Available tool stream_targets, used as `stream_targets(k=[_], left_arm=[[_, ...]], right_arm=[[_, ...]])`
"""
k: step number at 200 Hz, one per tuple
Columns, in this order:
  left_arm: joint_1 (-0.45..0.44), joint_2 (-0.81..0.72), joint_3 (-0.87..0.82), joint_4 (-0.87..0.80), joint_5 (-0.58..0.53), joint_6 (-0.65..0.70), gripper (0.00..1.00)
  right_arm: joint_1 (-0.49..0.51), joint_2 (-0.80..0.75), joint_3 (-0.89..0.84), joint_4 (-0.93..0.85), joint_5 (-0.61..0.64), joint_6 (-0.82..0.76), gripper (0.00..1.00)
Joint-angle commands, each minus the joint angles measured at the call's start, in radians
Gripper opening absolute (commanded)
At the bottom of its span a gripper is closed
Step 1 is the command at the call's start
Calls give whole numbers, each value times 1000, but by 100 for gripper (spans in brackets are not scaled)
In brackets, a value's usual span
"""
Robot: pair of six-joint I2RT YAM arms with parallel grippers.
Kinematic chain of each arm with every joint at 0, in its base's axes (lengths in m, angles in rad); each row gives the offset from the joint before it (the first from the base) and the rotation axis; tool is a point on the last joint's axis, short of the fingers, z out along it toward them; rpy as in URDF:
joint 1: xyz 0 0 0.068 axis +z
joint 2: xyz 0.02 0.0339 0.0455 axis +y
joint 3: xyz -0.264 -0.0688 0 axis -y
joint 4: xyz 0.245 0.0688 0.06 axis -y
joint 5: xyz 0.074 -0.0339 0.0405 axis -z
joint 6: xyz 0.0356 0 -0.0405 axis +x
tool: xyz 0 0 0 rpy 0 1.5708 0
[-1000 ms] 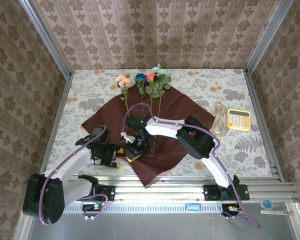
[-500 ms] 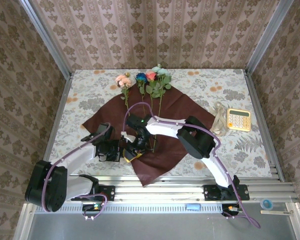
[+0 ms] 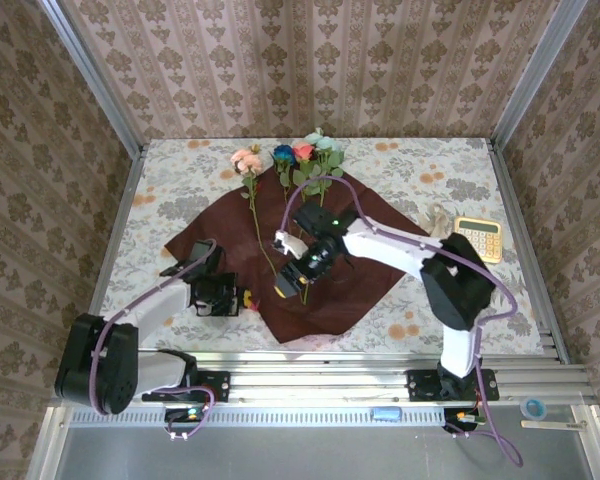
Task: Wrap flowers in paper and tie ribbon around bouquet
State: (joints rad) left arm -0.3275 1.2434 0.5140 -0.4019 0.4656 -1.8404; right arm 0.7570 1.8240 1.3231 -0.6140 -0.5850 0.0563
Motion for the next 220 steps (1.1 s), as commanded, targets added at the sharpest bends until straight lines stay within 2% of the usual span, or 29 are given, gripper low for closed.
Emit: stream_targets(k=[1, 33, 50, 60, 66, 68, 71, 89, 122, 164, 174, 183, 198, 206, 208, 220], left_arm=[[18, 27, 37, 0, 24, -14, 2], [42, 58, 61, -9, 32, 0, 3], [49, 72, 69, -13, 36, 7, 3], [50, 77, 73, -15, 37, 11, 3], [51, 80, 74, -15, 39, 13, 3], [52, 81, 75, -16, 39, 14, 3], [52, 82, 76, -17, 39, 15, 3], [51, 85, 78, -18, 41, 18, 3], [51, 84, 78, -19, 43, 22, 2], [50, 78, 71, -23, 42, 26, 2], [50, 74, 69, -23, 41, 23, 2], [51, 70, 65, -23, 41, 24, 2], [50, 59, 65, -28, 40, 26, 2], [52, 48, 64, -39, 37, 31, 4], [53, 44, 64, -42, 34, 32, 4], [54, 24, 63, -63, 23, 42, 13]], right_arm=[[-27, -131, -168, 160, 113, -100, 68], [-141, -320, -426, 407, 121, -190, 69], [-199, -405, -518, 450, 101, -268, 72], [-240, -459, -554, 497, 52, -257, 73], [-257, -487, -581, 528, 13, -258, 76], [-259, -493, -593, 540, 6, -259, 82], [-261, -509, -609, 561, 0, -260, 84], [-256, -569, -686, 640, -17, -277, 87], [-188, -515, -653, 555, -38, -303, 86], [-114, -363, -567, 583, -46, -230, 80], [-102, -326, -538, 582, -45, -218, 75], [-88, -293, -512, 581, -26, -211, 61], [-77, -243, -453, 544, 28, -210, 19], [-80, -222, -419, 516, 49, -219, 3], [-79, -217, -414, 509, 54, -223, 0], [-81, -199, -374, 482, 80, -238, 0]])
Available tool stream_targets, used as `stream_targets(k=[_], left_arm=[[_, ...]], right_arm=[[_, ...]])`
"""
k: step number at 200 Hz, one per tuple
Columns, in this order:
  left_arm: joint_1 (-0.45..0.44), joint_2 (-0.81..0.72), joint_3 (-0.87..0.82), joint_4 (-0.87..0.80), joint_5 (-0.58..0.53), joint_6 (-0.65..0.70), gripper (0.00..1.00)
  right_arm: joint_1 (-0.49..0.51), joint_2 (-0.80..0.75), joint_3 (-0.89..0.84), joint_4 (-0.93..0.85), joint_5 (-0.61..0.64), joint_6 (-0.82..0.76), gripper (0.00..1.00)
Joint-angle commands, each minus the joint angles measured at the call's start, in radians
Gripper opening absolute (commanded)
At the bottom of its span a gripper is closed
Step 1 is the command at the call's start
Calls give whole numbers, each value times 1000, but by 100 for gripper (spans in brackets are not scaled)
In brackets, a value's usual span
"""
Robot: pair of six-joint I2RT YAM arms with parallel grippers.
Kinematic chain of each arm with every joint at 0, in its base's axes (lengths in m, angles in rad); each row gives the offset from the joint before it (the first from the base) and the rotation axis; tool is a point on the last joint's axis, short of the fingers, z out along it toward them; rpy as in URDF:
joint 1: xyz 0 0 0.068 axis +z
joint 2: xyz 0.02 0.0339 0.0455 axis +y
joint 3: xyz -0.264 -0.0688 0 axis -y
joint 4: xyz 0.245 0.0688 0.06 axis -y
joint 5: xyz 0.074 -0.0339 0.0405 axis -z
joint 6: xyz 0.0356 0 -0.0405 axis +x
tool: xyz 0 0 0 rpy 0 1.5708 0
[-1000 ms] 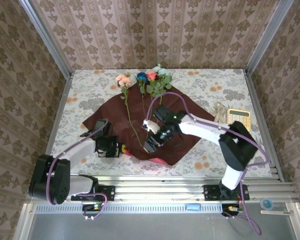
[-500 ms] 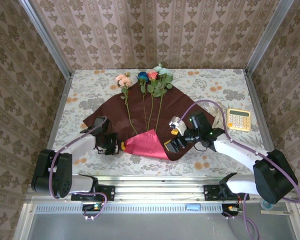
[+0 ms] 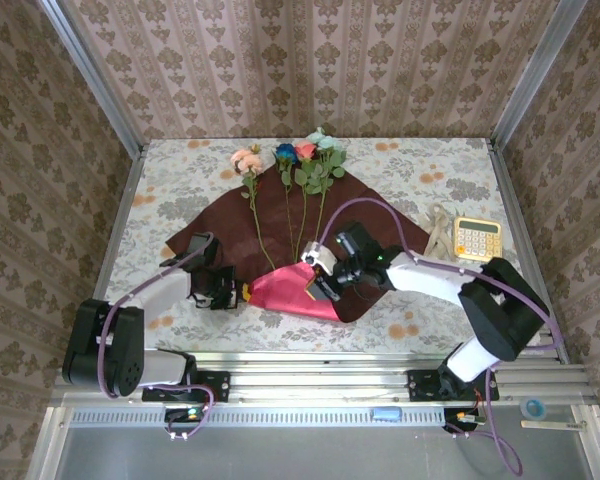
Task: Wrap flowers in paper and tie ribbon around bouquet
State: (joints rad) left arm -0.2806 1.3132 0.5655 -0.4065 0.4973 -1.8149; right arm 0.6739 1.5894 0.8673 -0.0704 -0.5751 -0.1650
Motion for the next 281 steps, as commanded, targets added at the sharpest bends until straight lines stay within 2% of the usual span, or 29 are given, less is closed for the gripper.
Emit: stream_targets(k=[1, 51, 91, 128, 157, 182, 222, 235, 267, 281], left_arm=[[7, -47, 11, -60, -10, 17, 15], [27, -129, 44, -156, -50, 96, 51], [28, -196, 95, -254, -86, 222, 70], [11, -297, 63, -269, -79, 283, 69], [-41, -340, -36, -113, -43, 242, 64], [-115, -326, -86, 33, -73, 178, 63], [-170, -260, -131, 192, -145, 156, 63], [-214, -242, -154, 267, -181, 142, 63], [-242, -192, -191, 362, -222, 135, 55], [-252, -191, -202, 371, -251, 128, 49]], right_arm=[[3, 37, 84, -63, 70, -17, 0], [-24, 153, 260, -189, 113, -44, 0], [-54, 263, 392, -291, 102, -35, 0], [-74, 323, 454, -321, 90, 5, 0], [-87, 363, 495, -346, 72, 34, 0], [-102, 391, 517, -365, 51, 47, 0], [-121, 439, 568, -421, 29, 52, 0], [-128, 446, 571, -423, 21, 55, 0], [-135, 452, 572, -422, 9, 64, 0], [-138, 455, 573, -424, 6, 64, 0]])
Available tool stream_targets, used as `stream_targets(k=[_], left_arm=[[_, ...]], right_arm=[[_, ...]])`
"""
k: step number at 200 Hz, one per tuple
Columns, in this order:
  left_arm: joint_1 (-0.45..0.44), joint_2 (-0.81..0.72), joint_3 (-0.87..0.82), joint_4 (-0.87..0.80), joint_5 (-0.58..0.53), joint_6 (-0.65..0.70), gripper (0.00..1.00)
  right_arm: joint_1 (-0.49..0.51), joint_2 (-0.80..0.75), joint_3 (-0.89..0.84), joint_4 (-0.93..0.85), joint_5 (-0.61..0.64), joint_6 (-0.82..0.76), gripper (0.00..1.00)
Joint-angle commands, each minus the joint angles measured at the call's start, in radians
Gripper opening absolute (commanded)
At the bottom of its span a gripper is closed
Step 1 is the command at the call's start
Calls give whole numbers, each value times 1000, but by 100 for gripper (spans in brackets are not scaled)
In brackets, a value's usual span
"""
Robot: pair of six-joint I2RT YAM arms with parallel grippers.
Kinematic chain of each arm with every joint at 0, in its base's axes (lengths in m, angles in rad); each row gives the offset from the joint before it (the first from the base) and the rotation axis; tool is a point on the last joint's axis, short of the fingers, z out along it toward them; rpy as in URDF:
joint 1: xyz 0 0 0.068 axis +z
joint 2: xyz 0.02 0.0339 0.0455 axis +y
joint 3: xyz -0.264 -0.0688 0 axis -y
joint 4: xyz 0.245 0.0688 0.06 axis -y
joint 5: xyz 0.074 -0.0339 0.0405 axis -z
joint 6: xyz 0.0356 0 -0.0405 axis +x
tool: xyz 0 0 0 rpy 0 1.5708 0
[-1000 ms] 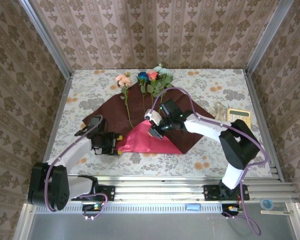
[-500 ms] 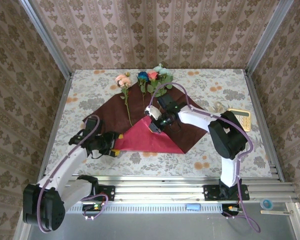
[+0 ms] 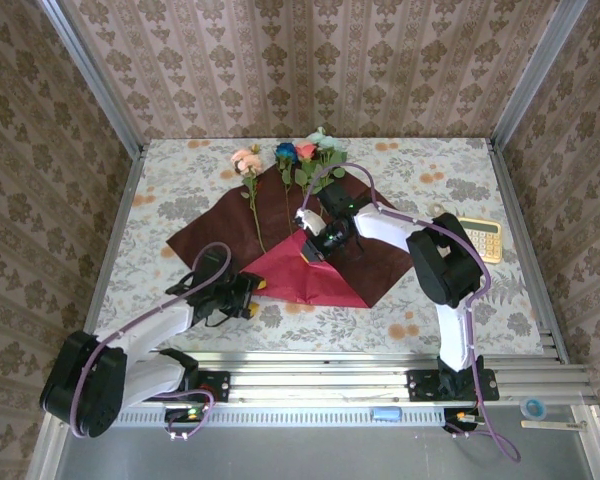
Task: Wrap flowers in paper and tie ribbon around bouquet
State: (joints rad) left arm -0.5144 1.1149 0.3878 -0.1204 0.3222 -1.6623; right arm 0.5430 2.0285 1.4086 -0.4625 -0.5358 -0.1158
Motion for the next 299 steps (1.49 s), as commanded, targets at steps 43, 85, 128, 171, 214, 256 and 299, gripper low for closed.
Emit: stream_targets(k=[43, 85, 128, 171, 214, 256, 299], left_arm=[[-18, 14, -30, 55, -142, 9, 23], [-12, 6, -34, 43, -151, 22, 0], [-1, 26, -9, 5, -112, 38, 0], [13, 28, -7, 5, -89, 38, 0], [36, 31, -4, -14, -48, 23, 0], [52, 50, 4, -12, -16, 26, 0], [95, 66, 27, -23, 10, 48, 0]], right_arm=[[-9, -7, 6, -12, -7, 9, 0], [-11, -124, -111, 97, 144, -7, 39], [26, -444, -465, 431, 256, -178, 53], [285, -597, -673, 486, 512, -432, 60], [467, -491, -714, 626, 804, -494, 61], [502, -373, -695, 647, 916, -570, 57], [503, -328, -705, 666, 1006, -633, 40]])
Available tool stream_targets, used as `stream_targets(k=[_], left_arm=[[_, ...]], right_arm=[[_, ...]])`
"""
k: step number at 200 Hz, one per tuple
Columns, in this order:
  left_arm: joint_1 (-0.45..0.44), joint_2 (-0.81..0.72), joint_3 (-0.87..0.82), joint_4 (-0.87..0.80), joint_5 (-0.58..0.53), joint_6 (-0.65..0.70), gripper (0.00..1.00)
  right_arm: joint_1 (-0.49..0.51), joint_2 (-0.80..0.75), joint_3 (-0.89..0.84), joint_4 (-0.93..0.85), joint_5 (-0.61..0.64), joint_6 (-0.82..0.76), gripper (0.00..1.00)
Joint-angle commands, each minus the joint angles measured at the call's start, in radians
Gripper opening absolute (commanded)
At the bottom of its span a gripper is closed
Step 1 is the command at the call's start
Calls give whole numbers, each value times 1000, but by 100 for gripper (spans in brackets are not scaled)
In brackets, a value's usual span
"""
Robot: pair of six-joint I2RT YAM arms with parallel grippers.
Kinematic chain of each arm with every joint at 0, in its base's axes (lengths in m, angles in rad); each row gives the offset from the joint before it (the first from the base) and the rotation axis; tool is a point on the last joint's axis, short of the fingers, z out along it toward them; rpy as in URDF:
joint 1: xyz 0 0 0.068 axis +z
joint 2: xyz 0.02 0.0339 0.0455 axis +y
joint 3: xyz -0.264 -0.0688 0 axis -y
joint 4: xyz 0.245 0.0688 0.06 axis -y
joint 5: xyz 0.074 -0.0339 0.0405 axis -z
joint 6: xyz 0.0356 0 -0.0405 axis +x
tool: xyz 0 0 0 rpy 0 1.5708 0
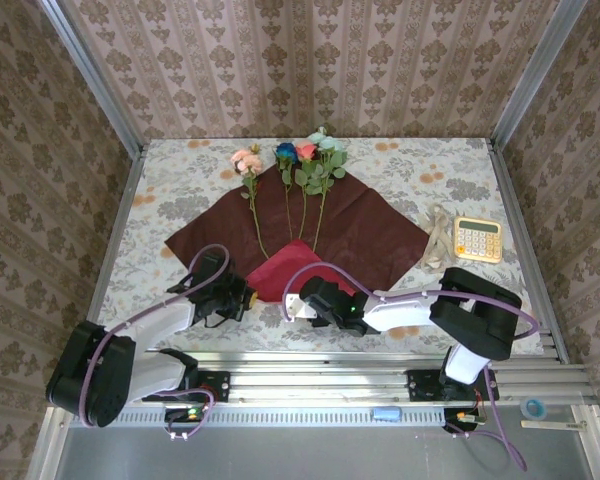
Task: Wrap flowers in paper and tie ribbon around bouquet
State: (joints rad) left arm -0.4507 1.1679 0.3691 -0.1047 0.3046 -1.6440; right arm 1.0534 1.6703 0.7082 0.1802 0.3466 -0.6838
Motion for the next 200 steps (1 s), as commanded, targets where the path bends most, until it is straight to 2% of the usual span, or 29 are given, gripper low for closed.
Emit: stream_targets(k=[1, 27, 46, 75, 91, 115, 149, 160, 186, 200], left_arm=[[32, 13, 47, -42, 28, 31, 0], [52, 26, 71, -79, 42, 68, 0], [61, 30, 73, -81, 50, 75, 0], [73, 33, 78, -84, 58, 86, 0], [82, 35, 82, -87, 63, 93, 0], [88, 37, 85, -88, 70, 97, 0], [89, 44, 88, -88, 74, 101, 0], [89, 45, 90, -89, 73, 101, 0], [92, 51, 93, -89, 73, 105, 0], [93, 55, 96, -90, 73, 109, 0]], right_arm=[[-7, 30, -4, 23, 123, -66, 39], [-7, 22, -22, 36, 132, -105, 20], [-10, -4, -20, 12, 109, -118, 0], [-24, -59, -10, -66, -8, -78, 0], [-35, -73, -16, -80, -23, -55, 0], [-52, -66, -27, -90, 10, -50, 18], [-76, -66, -36, -121, 12, -49, 21], [-86, -69, -35, -132, 15, -42, 19], [-104, -84, -37, -152, 11, -42, 0], [-112, -95, -42, -156, 7, -43, 0]])
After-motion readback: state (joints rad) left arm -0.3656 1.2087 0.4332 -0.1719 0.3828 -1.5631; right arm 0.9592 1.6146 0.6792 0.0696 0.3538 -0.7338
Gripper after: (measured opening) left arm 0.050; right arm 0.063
